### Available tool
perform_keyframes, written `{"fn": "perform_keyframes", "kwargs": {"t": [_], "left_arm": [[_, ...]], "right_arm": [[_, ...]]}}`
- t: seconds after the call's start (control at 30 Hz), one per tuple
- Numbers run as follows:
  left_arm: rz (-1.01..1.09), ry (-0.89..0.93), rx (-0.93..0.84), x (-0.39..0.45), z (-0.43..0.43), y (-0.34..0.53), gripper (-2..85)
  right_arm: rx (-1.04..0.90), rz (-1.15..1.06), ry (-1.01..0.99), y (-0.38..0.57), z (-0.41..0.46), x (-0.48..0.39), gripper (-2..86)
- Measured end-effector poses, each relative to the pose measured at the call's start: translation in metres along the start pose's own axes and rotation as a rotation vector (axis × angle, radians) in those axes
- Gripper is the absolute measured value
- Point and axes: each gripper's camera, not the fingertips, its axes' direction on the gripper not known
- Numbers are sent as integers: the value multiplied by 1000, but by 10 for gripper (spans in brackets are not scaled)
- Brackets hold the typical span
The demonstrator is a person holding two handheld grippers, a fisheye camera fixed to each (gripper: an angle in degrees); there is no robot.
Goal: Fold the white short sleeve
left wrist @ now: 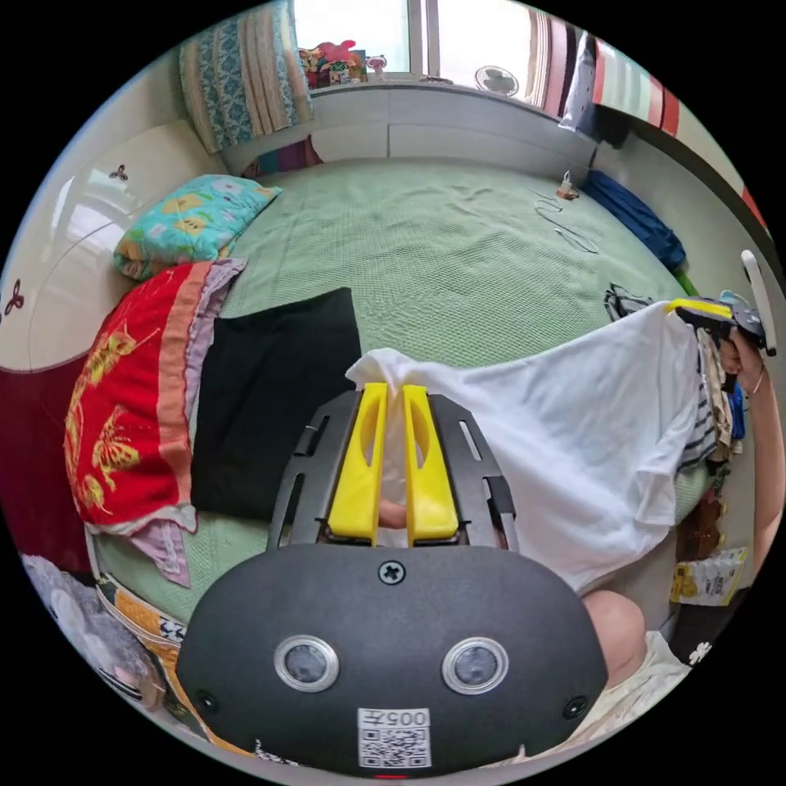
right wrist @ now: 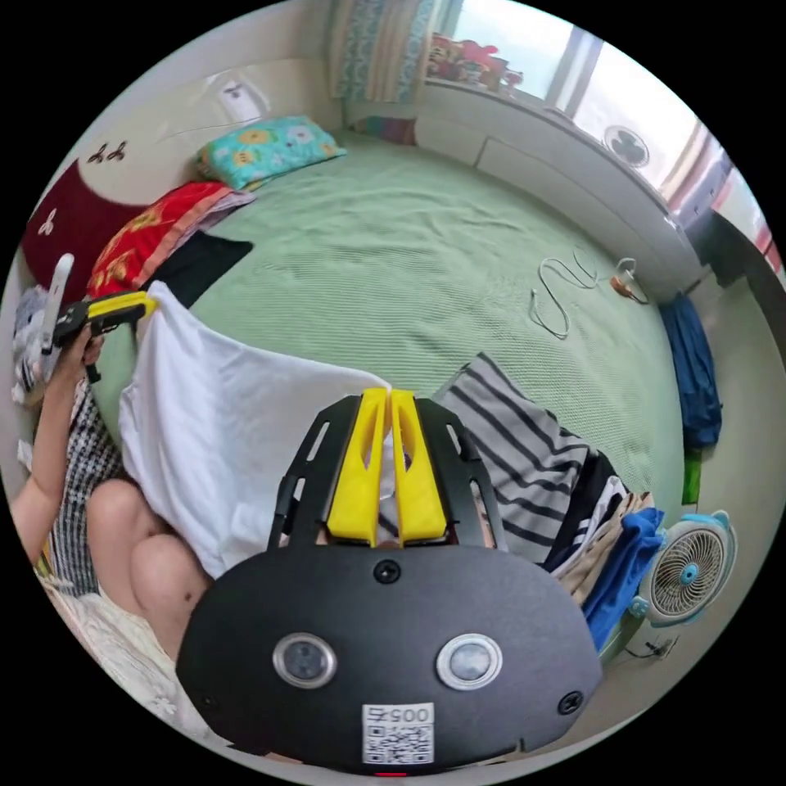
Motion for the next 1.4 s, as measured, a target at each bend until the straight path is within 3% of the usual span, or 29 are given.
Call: {"fn": "perform_keyframes", "kwargs": {"t": [0.27, 0.37, 0.47, 0.63, 0.87, 1.0, 1.4], "left_arm": [[-156, -87, 40, -18, 6, 5, 27], [-165, -160, 149, -13, -43, 47, 9], [-126, -113, 182, 15, -82, 97, 2], [-113, -65, 129, 77, -92, 177, -1], [-165, -98, -42, 107, -37, 230, -2], [-182, -92, -28, 106, -33, 230, -3], [-237, -98, -52, 102, -31, 234, -4]], "right_arm": [[-22, 356, -53, -1, 59, 42, -2], [121, 246, 21, 33, 29, 21, 20], [216, 80, 139, 82, -8, -24, 28], [172, -18, 34, 155, -23, -95, 34], [-10, 97, -49, 199, 16, -147, 15], [-99, 145, -31, 204, 36, -155, -7], [-99, 162, 5, 225, 55, -156, -16]]}}
